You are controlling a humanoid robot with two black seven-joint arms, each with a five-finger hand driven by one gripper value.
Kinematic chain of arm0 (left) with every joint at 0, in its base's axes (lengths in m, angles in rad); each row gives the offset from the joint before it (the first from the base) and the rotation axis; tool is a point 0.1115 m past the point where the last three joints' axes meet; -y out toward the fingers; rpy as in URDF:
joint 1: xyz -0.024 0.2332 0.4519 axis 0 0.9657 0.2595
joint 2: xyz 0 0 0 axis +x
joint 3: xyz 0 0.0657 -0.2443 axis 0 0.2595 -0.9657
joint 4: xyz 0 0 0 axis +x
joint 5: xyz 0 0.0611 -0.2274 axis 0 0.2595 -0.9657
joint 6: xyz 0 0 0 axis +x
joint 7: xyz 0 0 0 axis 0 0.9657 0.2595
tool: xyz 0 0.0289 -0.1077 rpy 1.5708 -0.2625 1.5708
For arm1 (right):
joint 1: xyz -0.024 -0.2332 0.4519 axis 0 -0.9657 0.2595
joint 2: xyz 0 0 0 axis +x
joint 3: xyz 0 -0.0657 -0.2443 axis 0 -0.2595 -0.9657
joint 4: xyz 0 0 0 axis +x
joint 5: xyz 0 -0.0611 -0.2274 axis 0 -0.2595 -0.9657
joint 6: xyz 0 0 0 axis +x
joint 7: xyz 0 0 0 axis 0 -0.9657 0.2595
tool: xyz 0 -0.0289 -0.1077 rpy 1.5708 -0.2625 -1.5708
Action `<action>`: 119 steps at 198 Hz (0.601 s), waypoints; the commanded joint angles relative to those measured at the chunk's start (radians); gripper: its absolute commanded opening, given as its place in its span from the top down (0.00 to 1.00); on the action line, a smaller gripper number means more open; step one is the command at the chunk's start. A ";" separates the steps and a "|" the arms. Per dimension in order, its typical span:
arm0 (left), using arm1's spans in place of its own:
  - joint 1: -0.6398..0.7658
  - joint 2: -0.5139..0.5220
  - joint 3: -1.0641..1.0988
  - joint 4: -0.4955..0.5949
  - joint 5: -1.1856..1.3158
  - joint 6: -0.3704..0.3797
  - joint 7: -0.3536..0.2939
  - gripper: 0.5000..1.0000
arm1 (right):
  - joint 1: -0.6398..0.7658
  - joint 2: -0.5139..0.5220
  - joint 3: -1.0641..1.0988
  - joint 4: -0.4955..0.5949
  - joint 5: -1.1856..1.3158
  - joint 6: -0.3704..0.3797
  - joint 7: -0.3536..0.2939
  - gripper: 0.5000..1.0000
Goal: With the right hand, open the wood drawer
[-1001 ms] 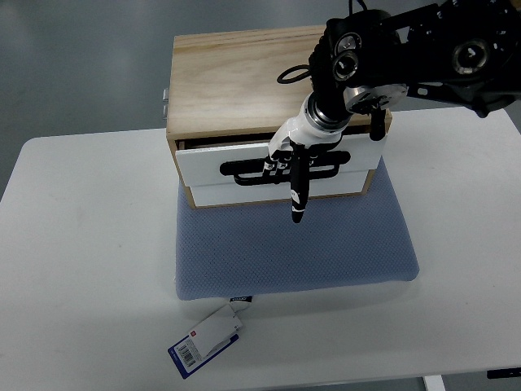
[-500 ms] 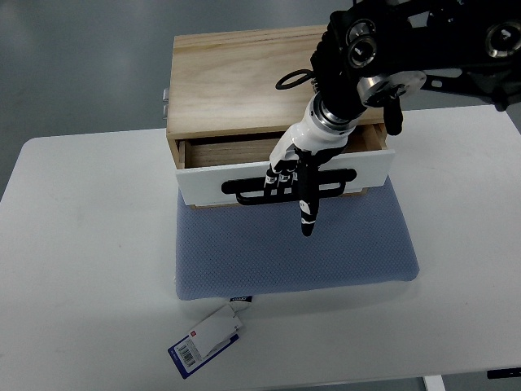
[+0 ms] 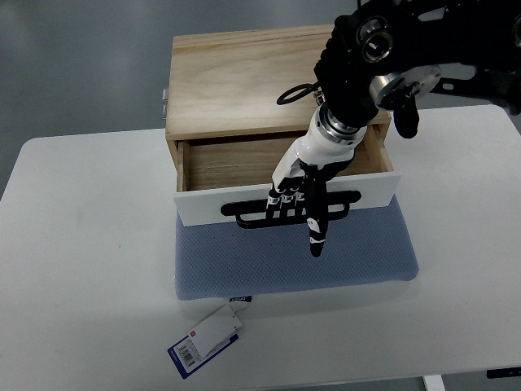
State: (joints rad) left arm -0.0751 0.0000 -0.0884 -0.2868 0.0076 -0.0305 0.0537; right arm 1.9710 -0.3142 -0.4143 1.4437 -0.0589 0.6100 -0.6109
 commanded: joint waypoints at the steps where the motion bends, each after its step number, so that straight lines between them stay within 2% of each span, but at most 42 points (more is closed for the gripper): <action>1: 0.000 0.000 0.001 0.000 0.000 0.000 0.000 0.00 | 0.002 0.000 0.000 0.001 0.010 0.001 0.000 0.11; 119: 0.000 0.000 0.004 0.000 0.000 0.000 0.000 0.00 | 0.060 -0.003 0.002 0.030 0.106 0.001 0.000 0.11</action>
State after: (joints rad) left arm -0.0752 0.0000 -0.0843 -0.2868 0.0081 -0.0309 0.0537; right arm 2.0292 -0.3172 -0.4117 1.4741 0.0456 0.6117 -0.6109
